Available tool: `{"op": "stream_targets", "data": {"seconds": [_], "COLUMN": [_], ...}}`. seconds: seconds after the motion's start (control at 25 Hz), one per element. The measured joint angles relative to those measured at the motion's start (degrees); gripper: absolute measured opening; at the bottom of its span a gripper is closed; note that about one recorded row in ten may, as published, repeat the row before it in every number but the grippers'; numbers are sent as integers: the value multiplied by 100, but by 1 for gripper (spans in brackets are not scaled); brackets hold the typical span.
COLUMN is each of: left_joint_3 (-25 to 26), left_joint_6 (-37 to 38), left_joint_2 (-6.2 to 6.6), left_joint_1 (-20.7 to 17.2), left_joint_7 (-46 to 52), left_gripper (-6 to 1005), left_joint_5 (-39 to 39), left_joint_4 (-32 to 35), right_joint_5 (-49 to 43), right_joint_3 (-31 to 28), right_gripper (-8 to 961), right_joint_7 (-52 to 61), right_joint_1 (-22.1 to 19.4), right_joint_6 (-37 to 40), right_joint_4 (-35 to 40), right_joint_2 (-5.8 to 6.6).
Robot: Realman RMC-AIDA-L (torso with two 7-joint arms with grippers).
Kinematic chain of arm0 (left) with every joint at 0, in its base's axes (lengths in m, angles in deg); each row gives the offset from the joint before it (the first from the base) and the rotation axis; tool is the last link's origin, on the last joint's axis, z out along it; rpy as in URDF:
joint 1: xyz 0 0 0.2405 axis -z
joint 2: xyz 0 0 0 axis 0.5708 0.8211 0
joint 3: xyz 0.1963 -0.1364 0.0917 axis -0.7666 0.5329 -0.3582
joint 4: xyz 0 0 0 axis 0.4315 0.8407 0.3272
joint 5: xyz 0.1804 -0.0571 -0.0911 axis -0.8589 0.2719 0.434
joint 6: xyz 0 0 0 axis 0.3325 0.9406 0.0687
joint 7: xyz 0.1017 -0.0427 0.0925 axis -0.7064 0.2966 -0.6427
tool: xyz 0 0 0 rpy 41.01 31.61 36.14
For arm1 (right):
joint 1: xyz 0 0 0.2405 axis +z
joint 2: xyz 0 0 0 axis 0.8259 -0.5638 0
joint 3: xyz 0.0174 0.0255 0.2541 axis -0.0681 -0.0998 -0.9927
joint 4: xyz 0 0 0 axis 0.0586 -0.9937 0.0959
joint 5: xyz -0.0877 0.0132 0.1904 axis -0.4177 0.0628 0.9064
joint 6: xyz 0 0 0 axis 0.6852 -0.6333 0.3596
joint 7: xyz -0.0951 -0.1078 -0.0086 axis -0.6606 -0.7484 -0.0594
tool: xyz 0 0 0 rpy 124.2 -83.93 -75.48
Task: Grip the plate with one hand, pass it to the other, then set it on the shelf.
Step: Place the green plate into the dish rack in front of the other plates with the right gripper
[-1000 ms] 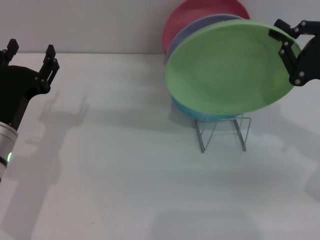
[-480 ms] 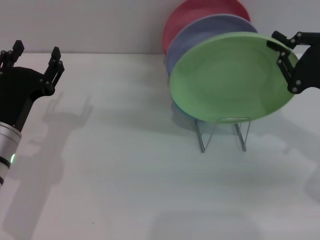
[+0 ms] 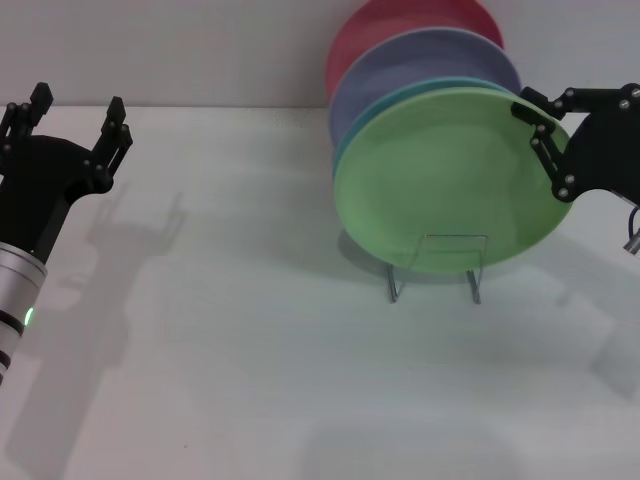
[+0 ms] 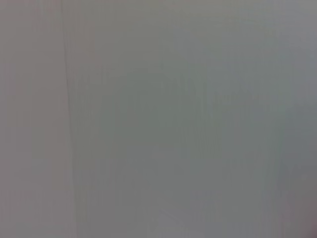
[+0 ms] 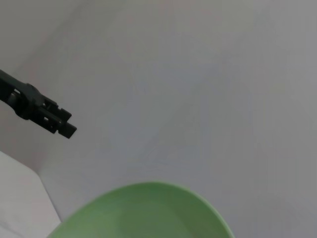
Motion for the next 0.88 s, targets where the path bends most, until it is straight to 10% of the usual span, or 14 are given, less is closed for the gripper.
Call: {"op": "stream_targets", "data": {"seconds": [0.88], "left_joint_3": [-141], "left_joint_6": [0], "left_joint_2": [-19], "left_joint_1": [36], "left_joint_7": [0], "left_gripper": [750], "left_joint_5": [33], "left_joint_4": [48], "right_joint_5": [29], "right_joint_3": [44], "right_gripper": [377], "right_joint_7": [9], "right_joint_1": [-73], "right_joint_6": [123], "right_joint_4": [339], "right_joint_2": [-50]}}
